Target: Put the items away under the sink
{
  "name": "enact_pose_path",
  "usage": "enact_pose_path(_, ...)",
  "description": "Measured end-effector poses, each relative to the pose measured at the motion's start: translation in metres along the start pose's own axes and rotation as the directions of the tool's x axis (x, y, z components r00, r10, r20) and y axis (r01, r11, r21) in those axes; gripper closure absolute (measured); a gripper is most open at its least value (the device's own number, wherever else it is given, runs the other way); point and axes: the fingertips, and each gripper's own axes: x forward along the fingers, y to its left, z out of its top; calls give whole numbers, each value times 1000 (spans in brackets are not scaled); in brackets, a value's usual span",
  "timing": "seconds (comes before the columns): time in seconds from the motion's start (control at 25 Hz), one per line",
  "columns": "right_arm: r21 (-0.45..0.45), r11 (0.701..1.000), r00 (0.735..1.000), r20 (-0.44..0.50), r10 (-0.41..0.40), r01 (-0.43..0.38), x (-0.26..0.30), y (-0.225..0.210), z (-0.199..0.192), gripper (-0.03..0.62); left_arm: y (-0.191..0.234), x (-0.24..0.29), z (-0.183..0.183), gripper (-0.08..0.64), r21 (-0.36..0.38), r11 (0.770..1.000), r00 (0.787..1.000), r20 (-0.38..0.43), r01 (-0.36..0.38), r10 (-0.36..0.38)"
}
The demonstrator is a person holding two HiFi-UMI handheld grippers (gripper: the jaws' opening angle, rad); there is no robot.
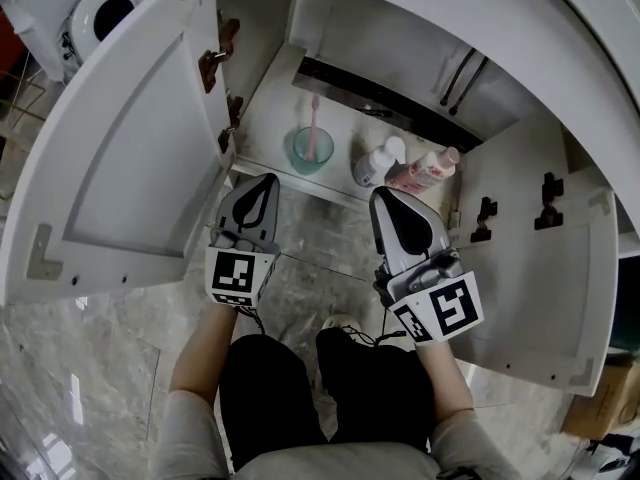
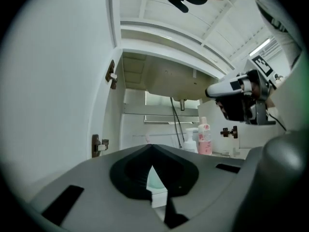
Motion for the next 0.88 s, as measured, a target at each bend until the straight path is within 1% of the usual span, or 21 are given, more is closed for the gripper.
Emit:
enact_pose_path(0.12, 10, 1000, 1000, -3, -3, 3, 7, -1, -4, 581, 3, -7, 21, 552, 3, 1000, 999, 29, -19, 19)
enact_pose_path(0.2, 13, 1000, 1000, -10, -14, 14, 11, -3, -7, 581, 2, -10, 33, 552, -14, 1000, 999, 28, -25, 25)
enact_pose_path(0.36, -24, 999, 999, -27, -23, 22, 19, -3, -1, 581, 0, -14, 59, 552, -39, 999, 999, 27, -25, 26)
enact_pose_path(0.48, -50, 998, 999, -27, -27, 26, 21, 1, 14, 580, -4, -19, 82, 552, -48, 999, 1000, 11, -26, 27)
enact_pose_path(0.68, 10, 998, 998, -22, -59, 59, 18, 0, 47, 580, -7, -31, 128, 552, -56, 998, 999, -20, -34, 33)
enact_pose_path(0.8, -13, 996, 994, -66, -84, 83, 12, -1, 68, 581, -11, -43, 158, 552, -21, 999, 999, -41, -31, 30)
enact_pose_path(0.88, -32, 995, 989, -108, -98, 95, 7, 2, 83, 581, -14, -53, 179, 552, -13, 999, 997, -65, -31, 30)
